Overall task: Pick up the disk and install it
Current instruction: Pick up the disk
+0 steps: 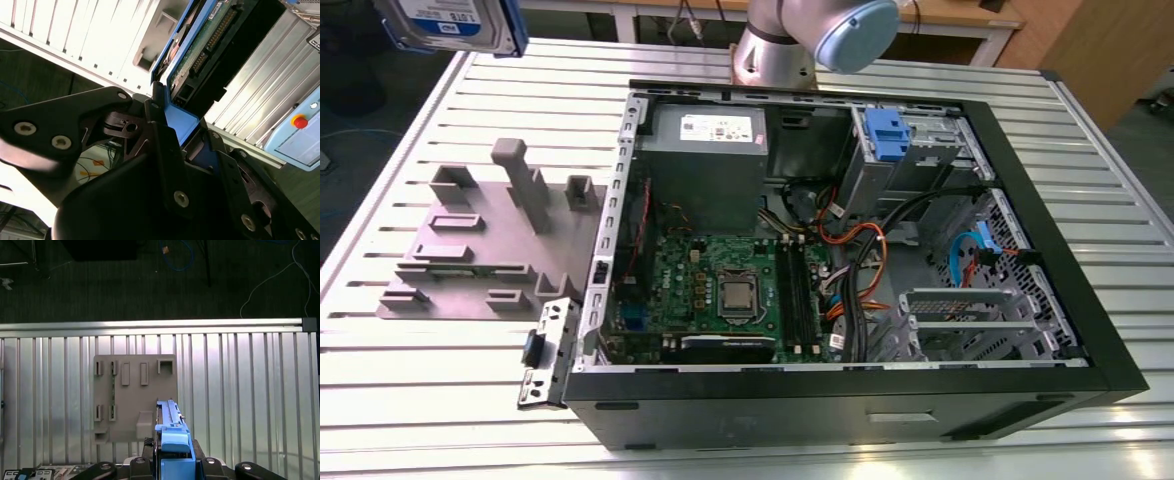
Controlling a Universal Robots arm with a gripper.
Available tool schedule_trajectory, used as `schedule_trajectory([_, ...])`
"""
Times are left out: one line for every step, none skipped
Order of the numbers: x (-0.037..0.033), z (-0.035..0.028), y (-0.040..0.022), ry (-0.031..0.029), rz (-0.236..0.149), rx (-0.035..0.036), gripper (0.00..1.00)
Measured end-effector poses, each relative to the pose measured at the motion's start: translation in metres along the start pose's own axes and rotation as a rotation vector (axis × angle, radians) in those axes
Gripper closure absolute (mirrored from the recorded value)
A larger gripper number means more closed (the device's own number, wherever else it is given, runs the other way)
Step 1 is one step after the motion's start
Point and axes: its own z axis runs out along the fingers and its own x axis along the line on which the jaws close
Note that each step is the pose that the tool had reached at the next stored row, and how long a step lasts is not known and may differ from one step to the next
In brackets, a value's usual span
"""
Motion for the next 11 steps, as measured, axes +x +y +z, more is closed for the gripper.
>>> schedule_trajectory([0.0000,-0.0001,-0.0008,0.0000,0.000,-0.0001,0.63])
schedule_trajectory([-0.0001,-0.0001,-0.0017,0.0001,0.000,-0.0001,0.63])
schedule_trajectory([-0.0001,0.0000,-0.0025,0.0000,0.000,0.0001,0.63])
schedule_trajectory([-0.0001,-0.0001,-0.0034,0.0000,0.000,0.0000,0.63])
schedule_trajectory([-0.0002,-0.0001,-0.0042,0.0000,0.000,0.0000,0.63])
schedule_trajectory([-0.0002,-0.0001,-0.0050,0.0000,0.000,0.0000,0.63])
schedule_trajectory([-0.0002,-0.0001,-0.0059,0.0000,0.000,0.0000,0.63])
schedule_trajectory([-0.0003,-0.0002,-0.0067,0.0000,0.000,0.0000,0.63])
schedule_trajectory([-0.0003,-0.0002,-0.0075,0.0000,0.000,0.0000,0.63])
schedule_trajectory([-0.0003,-0.0002,-0.0084,0.0000,0.000,-0.0001,0.63])
schedule_trajectory([-0.0004,-0.0002,-0.0091,0.0000,0.000,0.0000,0.63])
